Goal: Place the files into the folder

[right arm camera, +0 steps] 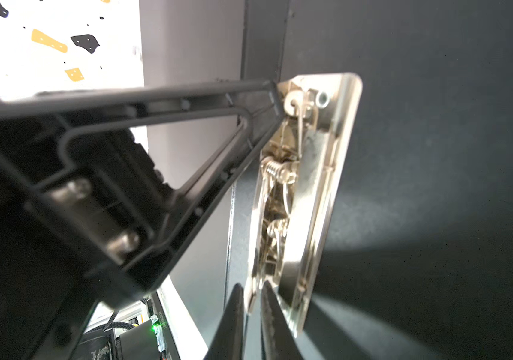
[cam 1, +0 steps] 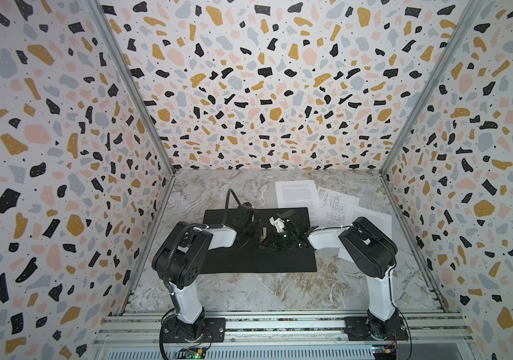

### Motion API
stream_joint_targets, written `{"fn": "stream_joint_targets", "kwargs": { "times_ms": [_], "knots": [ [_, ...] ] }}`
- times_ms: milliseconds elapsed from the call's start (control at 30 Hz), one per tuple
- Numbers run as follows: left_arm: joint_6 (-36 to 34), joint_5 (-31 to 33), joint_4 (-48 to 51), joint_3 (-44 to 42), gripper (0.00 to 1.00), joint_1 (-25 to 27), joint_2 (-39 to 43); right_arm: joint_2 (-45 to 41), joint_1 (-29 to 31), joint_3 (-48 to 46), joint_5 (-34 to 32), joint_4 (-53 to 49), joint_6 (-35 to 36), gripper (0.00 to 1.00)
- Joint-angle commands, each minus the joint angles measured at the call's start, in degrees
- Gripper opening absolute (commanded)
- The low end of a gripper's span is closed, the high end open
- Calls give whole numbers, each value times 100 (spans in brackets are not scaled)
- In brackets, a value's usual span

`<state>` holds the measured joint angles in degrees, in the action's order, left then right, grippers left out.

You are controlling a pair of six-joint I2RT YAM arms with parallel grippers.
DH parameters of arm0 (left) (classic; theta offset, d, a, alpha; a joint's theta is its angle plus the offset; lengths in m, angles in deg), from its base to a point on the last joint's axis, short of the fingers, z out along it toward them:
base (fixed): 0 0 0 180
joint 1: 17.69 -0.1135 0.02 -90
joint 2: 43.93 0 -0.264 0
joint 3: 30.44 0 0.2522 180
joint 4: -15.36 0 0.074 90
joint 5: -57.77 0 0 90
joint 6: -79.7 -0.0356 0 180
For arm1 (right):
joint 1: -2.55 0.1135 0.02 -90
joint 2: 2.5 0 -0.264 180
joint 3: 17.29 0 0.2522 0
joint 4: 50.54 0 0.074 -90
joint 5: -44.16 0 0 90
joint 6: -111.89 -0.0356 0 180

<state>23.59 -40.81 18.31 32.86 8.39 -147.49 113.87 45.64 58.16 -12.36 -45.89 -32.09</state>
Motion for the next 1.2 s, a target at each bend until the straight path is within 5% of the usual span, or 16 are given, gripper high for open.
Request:
{"fn": "stream_joint_targets", "kwargs": {
  "times_ms": [0, 767, 1167],
  "knots": [
    [-29, -3, 24, -121, 5, -14, -128, -26, -10, 172, 45, -106, 21, 13],
    [-141, -60, 60, -102, 3, -95, -163, 158, -54, 379, -18, -671, 320, 5],
    [-433, -205, 140, 38, 2, -163, -410, 175, -34, 423, -653, -1562, 1060, 0]
  ]
}}
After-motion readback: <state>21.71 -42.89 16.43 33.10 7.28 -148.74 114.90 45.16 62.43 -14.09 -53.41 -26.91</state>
